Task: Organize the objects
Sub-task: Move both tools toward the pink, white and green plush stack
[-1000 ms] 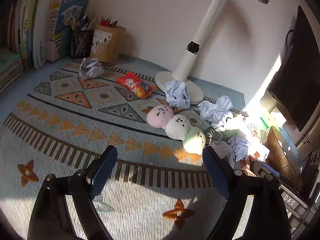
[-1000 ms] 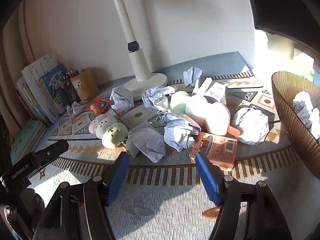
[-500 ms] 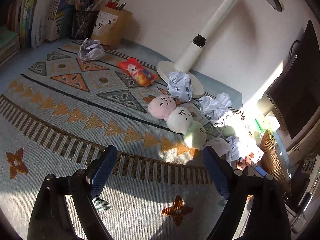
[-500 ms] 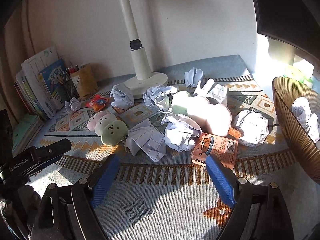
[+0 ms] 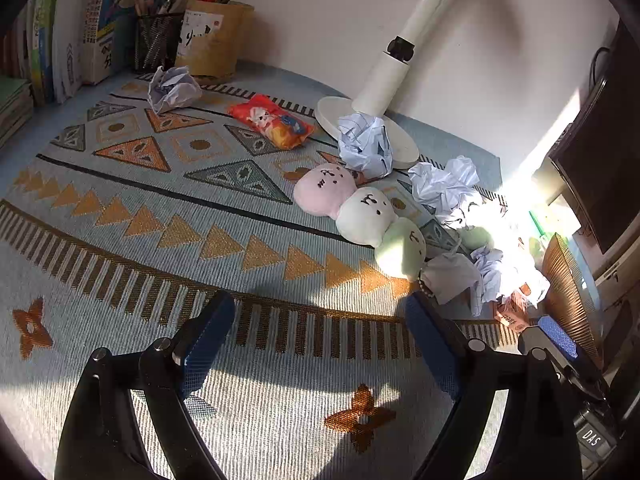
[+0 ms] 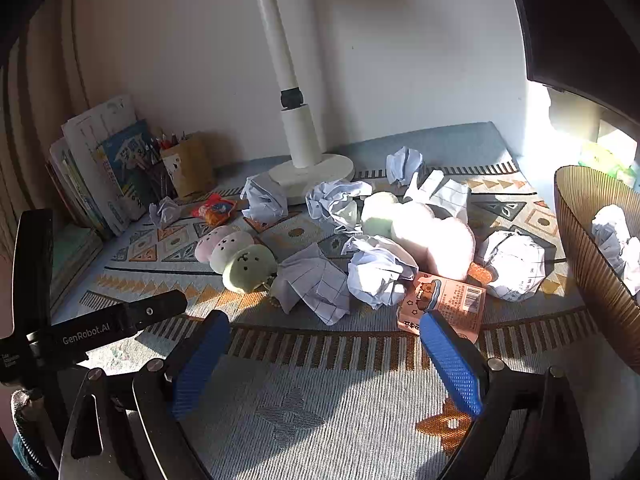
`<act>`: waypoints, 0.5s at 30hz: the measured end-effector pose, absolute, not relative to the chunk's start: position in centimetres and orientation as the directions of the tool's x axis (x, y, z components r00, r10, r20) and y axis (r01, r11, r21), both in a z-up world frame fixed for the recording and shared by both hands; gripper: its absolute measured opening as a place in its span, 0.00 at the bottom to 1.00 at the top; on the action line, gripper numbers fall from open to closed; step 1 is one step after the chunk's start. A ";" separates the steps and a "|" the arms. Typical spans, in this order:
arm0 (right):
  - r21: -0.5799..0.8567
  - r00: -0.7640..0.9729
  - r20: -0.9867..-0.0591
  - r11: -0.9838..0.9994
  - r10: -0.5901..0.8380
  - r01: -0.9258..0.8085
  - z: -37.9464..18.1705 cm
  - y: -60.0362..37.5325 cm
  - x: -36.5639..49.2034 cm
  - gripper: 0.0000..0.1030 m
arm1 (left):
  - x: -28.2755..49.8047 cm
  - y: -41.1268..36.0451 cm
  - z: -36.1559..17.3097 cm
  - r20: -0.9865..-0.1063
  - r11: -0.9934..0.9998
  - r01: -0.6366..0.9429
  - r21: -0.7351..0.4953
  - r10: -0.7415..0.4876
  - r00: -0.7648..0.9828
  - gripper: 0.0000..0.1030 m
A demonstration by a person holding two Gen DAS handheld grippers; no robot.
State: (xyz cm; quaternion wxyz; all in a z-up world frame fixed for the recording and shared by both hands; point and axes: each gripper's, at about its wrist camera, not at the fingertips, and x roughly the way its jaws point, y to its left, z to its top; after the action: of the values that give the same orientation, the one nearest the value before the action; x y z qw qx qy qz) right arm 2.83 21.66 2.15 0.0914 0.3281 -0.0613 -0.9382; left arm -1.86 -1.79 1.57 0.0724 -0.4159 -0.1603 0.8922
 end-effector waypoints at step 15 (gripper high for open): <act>0.179 -0.765 -0.604 -0.974 -0.221 0.140 2.1 21.6 2.8 0.96 | -1.8 -0.6 1.7 -0.736 -0.957 -0.027 -0.289 0.240 -0.633 0.84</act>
State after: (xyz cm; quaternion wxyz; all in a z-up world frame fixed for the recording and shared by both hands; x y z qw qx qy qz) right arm 2.83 21.62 2.10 0.0963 0.3287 -0.0619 -0.9375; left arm -1.84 -0.58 1.71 0.0749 -0.4218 -0.1263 0.8947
